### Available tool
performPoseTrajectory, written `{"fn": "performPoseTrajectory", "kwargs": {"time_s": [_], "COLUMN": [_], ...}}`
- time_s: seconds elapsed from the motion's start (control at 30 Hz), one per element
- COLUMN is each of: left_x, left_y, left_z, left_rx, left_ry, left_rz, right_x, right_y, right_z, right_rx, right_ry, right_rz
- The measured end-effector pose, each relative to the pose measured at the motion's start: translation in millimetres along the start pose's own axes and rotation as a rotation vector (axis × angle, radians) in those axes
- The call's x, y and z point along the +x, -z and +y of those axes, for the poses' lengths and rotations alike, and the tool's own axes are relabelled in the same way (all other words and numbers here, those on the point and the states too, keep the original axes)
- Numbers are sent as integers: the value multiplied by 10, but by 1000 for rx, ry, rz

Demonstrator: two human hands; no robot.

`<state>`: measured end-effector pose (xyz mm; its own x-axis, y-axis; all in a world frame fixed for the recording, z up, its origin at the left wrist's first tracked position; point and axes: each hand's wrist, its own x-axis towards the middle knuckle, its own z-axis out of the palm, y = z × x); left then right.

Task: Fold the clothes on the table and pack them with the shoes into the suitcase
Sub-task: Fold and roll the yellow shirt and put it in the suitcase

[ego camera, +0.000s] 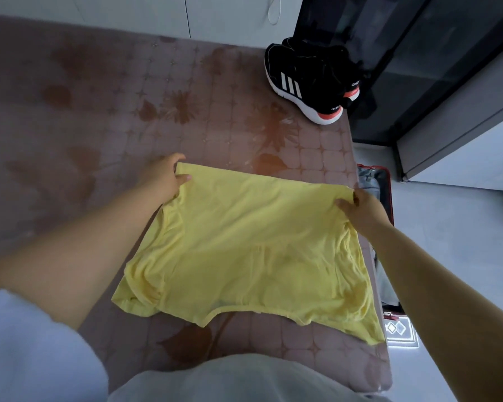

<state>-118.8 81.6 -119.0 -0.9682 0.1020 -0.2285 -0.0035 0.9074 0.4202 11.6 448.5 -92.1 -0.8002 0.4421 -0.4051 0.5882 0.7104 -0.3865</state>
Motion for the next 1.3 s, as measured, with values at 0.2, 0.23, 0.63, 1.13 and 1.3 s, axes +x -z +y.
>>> {"fn": "performPoseTrajectory", "kwargs": {"time_s": [0.2,0.23,0.63,1.13,1.3], "left_x": [167,175,-1308,-1512,-1539], "left_y": [176,208,-598,-225,-123], "left_z": [134,161,1104,1593,1120], "left_rx": [67,69,178,-448,-475], "left_ry": [14,11,-696,-121,55], "left_rz": [201,220,-381,-443,-312], "right_x": [-109,-139,-1255,-1841,-2043], "right_y": [88,76,-404,-469,-723], "right_z": [-37,-26,523,-506,-696], "right_rx": [218,274,-56,163,102], "right_ry": [19,11,-242,424,619], "right_rz": [70,52,-119,48,-308]}}
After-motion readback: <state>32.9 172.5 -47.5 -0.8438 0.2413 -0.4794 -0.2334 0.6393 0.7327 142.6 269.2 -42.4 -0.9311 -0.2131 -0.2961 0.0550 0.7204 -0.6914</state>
